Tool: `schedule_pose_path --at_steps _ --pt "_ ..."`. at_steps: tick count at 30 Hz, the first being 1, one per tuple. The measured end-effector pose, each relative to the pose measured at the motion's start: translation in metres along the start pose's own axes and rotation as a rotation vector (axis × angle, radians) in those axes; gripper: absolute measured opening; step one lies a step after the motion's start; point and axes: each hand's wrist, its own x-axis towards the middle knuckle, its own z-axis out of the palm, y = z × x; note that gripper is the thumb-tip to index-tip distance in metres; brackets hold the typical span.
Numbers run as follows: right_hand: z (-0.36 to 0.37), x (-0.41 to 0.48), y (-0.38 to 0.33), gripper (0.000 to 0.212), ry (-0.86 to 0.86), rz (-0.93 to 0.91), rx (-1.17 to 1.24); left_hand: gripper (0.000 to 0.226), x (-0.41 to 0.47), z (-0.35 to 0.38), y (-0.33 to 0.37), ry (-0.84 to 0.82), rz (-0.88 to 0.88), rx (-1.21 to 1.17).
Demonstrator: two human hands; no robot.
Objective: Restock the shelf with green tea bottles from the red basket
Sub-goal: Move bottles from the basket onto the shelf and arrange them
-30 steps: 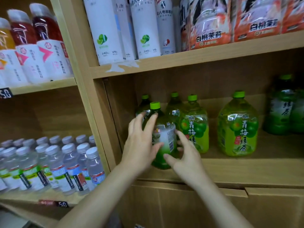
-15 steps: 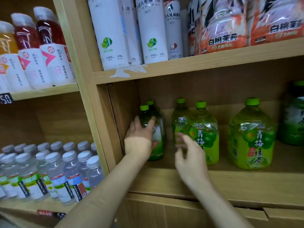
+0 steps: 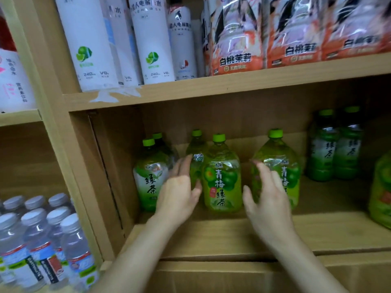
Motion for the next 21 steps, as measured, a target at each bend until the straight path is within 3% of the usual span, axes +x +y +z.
schedule_pose_path --at_steps 3,5,9,14,21 --pt "0.001 0.004 0.007 0.069 0.076 0.019 -0.214 0.101 0.0 0.031 0.025 -0.195 -0.107 -0.211" --pt "-0.011 0.012 0.016 0.086 0.144 0.14 -0.236 0.109 0.0 0.047 0.03 -0.149 -0.158 -0.148" --pt "-0.023 0.035 0.057 0.127 -0.041 0.403 -0.05 0.107 0.001 0.06 0.038 -0.029 -0.174 -0.023" --pt "-0.013 0.032 0.075 0.128 -0.108 0.384 0.048 0.107 0.004 0.067 0.045 -0.077 -0.204 0.095" --pt "0.002 0.093 0.105 0.128 -0.171 0.49 -0.158 0.103 0.059 0.102 0.08 -0.105 -0.205 0.153"
